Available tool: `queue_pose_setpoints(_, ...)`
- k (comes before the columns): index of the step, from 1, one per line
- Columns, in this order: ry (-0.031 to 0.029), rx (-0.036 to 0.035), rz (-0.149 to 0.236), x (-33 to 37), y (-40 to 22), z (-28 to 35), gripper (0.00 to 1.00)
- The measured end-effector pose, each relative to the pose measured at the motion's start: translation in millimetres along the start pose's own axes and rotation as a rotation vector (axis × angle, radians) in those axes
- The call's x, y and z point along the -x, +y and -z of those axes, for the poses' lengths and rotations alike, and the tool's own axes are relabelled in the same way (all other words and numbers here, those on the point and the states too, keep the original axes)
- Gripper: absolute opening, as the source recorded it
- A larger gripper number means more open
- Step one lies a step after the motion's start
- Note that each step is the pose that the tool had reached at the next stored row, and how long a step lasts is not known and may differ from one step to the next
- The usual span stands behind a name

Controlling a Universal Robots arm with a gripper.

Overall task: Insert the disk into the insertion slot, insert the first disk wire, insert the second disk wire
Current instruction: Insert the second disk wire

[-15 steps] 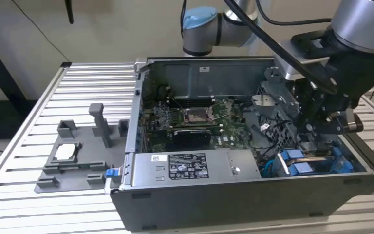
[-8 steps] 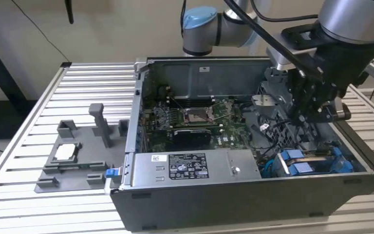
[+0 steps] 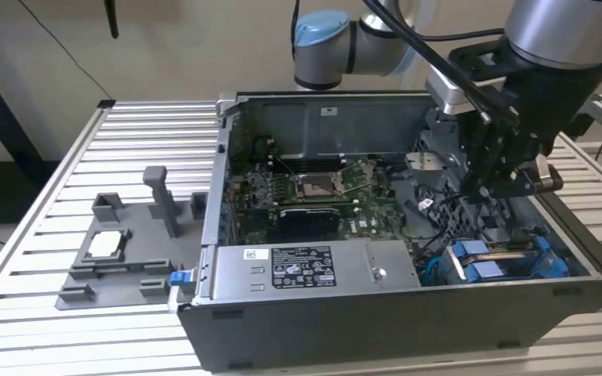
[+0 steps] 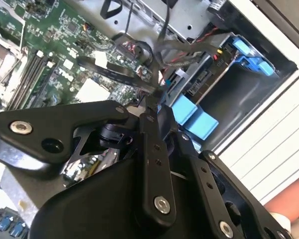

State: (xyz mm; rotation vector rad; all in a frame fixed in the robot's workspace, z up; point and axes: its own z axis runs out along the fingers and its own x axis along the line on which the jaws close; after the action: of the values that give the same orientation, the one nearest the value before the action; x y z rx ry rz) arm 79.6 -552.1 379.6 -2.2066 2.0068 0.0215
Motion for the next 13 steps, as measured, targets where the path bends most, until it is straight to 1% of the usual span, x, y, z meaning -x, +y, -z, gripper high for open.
queue_pose_setpoints(1, 0.0009, 0.0001, 0.002, 3.2, -0.3, -0.5, 0.24)
queue_pose_setpoints(2, 0.003, 0.0005, 0.003, 5.1, -0.5, -0.8, 0.24)
queue_pose_setpoints(4, 0.0103, 0.0016, 0.007, 5.4, -0.6, -1.2, 0.24)
queue_pose_setpoints(5, 0.0161, 0.0025, 0.009, 5.4, -0.5, -1.2, 0.24)
queue_pose_setpoints(6, 0.0224, 0.0036, 0.011, 5.4, -0.5, -1.3, 0.24)
queue_pose_setpoints(7, 0.0303, 0.0049, 0.013, 5.3, -0.5, -1.6, 0.24)
queue_pose_setpoints(9, 0.0485, 0.0075, 0.018, 5.2, -0.5, -2.2, 0.24)
queue_pose_setpoints(12, 0.0738, 0.0109, 0.027, 5.4, -0.4, -3.7, 0.24)
queue_pose_setpoints(13, 0.0799, 0.0119, 0.031, 6.4, -0.4, -4.2, 0.24)
